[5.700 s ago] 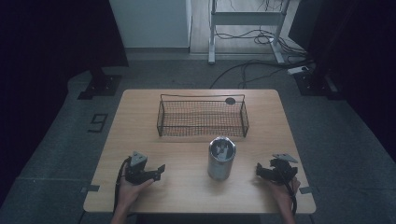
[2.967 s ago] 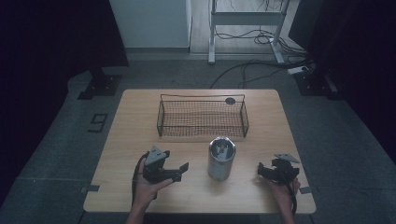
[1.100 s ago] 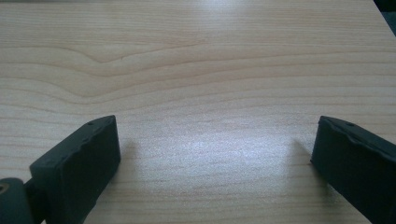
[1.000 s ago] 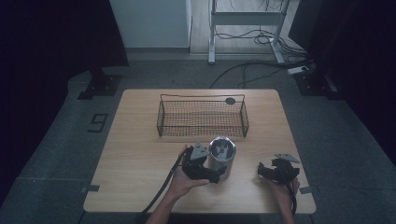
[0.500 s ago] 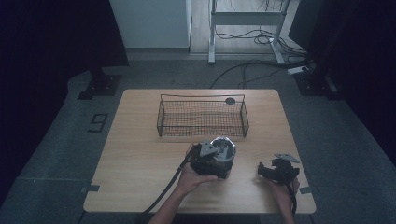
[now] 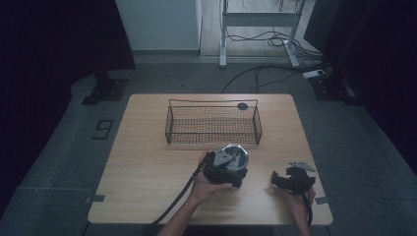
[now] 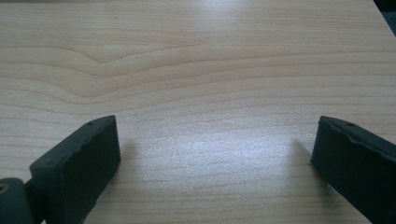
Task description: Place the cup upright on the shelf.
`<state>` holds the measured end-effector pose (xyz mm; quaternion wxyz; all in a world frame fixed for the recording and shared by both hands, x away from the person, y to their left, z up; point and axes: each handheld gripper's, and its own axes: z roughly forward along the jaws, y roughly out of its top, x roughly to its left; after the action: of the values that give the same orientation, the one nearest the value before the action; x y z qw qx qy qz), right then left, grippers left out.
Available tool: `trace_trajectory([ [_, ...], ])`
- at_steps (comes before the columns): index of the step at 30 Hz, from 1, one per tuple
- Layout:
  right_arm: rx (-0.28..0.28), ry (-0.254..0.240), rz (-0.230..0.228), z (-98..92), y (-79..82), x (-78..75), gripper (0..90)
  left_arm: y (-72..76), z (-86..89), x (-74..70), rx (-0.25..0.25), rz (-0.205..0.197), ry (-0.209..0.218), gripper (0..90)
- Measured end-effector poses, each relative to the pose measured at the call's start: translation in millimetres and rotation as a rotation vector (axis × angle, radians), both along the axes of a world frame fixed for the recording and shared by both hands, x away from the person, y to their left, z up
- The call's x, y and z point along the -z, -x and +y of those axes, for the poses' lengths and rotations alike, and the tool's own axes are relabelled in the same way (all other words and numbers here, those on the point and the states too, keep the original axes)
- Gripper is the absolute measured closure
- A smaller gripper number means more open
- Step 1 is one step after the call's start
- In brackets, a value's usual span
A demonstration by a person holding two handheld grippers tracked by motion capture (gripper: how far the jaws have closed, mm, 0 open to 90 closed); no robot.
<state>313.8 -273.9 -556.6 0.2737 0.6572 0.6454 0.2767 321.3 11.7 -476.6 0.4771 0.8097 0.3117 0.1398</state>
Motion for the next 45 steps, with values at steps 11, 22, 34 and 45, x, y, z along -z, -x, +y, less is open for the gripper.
trace_trajectory([
  [11, 0.000, 0.000, 0.000, 0.0, 0.0, 0.0, 1.0, -0.2, 2.2, -0.8, 0.018, -0.017, -0.004, 3.2],
  [22, 0.000, 0.000, 0.000, 0.0, 0.0, 0.0, 1.0, -2.1, 14.3, -5.7, -0.015, -0.002, 0.011, 3.7],
  [34, 0.000, 0.000, 0.000, 0.0, -0.1, 0.0, 1.0, -2.3, 29.6, -17.0, -0.045, -0.028, 0.022, 3.7],
  [45, -0.002, -0.001, 0.001, -0.3, -0.2, -0.1, 0.8, -4.9, 56.3, -22.2, -0.097, -0.046, 0.025, 3.7],
])
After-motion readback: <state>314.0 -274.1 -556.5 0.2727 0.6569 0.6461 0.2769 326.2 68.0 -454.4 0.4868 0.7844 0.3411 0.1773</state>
